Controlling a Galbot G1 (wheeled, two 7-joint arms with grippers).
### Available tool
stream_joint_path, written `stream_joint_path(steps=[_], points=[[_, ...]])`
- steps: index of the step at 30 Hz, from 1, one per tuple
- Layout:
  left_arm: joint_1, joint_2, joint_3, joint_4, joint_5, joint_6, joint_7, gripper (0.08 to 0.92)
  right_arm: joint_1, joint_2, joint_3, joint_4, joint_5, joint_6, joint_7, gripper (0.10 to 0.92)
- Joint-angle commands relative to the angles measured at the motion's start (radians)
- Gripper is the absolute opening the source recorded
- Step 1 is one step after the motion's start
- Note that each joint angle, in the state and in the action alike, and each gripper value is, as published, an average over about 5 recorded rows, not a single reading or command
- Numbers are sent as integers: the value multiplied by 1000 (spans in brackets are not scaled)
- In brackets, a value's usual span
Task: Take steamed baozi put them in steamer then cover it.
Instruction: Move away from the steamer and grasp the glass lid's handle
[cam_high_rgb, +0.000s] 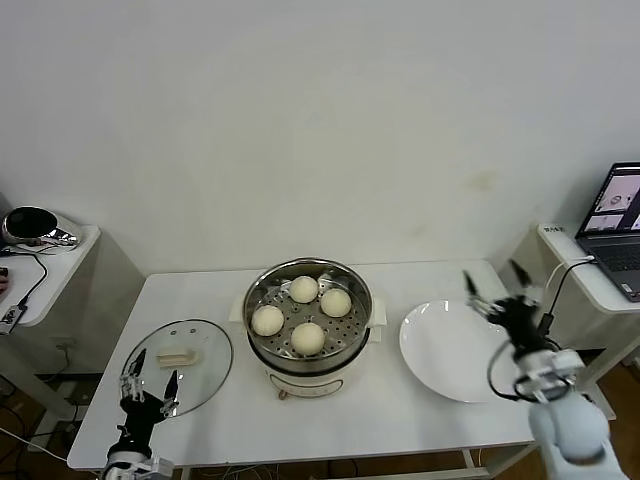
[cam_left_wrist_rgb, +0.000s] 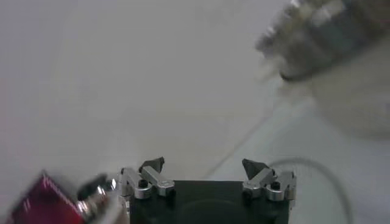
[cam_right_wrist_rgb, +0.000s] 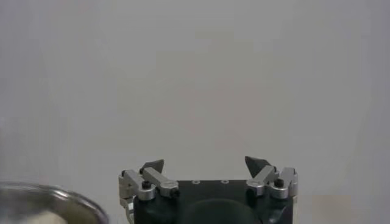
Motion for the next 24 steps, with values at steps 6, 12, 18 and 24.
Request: stream_joint_path(steps=[6,12,18,24], points=[[-306,156,56,391,446,-25,35,823,-211,159,265,53,-13,38,51,823],[-399,166,92,482,452,-37,35,823,-218,189,270,72,-15,31,55,823],[-449,161,130,547,456,-41,41,823,-228,206,275,92,-17,28,55,823],[-476,151,151,552,456,-45,38,823,-239,207,286,93,-17,34,54,823]])
